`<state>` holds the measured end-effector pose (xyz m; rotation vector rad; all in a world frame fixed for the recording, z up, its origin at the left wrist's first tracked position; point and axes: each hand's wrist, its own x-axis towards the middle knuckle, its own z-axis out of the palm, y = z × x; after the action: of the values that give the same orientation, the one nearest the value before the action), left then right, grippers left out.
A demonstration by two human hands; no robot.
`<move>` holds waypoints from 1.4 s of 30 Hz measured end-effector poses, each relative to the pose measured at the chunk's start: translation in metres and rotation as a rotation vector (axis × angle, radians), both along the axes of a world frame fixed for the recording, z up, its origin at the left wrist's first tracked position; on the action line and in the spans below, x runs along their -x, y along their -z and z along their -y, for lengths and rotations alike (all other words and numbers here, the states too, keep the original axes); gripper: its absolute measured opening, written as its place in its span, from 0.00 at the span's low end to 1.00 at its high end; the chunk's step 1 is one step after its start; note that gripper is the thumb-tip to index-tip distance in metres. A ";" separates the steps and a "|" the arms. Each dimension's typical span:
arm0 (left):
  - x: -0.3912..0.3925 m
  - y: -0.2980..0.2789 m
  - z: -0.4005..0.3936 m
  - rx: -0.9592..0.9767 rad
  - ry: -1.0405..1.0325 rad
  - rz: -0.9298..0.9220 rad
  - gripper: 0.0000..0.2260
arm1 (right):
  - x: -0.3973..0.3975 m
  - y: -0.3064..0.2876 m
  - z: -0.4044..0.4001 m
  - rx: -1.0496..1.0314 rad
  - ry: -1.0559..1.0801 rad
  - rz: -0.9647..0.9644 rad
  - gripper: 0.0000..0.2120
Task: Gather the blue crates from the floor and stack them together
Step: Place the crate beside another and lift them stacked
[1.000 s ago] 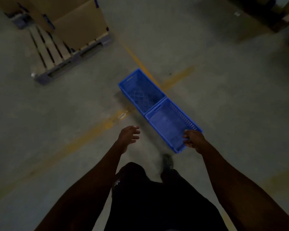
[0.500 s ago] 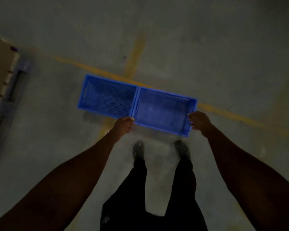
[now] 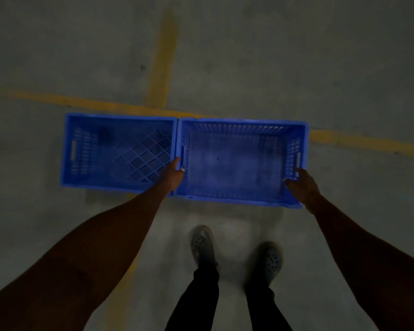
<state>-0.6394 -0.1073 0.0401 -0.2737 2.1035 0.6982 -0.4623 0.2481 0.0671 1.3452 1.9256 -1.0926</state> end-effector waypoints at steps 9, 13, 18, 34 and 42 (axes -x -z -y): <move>0.011 0.085 -0.007 0.161 -0.069 -0.131 0.37 | 0.000 0.094 -0.011 -0.206 -0.032 0.070 0.45; 0.006 0.097 0.000 0.171 -0.079 -0.223 0.37 | 0.000 0.110 -0.011 -0.270 0.022 0.094 0.43; -0.012 0.106 0.000 0.251 0.100 -0.265 0.36 | -0.008 0.119 -0.021 -0.283 0.024 0.012 0.33; 0.003 0.107 -0.013 0.159 -0.085 -0.201 0.10 | -0.023 0.129 -0.057 -0.161 0.125 0.018 0.31; -0.014 0.124 -0.016 0.030 -0.266 -0.043 0.30 | -0.032 0.148 -0.071 -0.183 0.150 -0.065 0.10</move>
<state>-0.6257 -0.0918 -0.0841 -0.5671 2.1409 0.8341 -0.4298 0.3189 -0.0810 1.5935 2.0404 -1.0615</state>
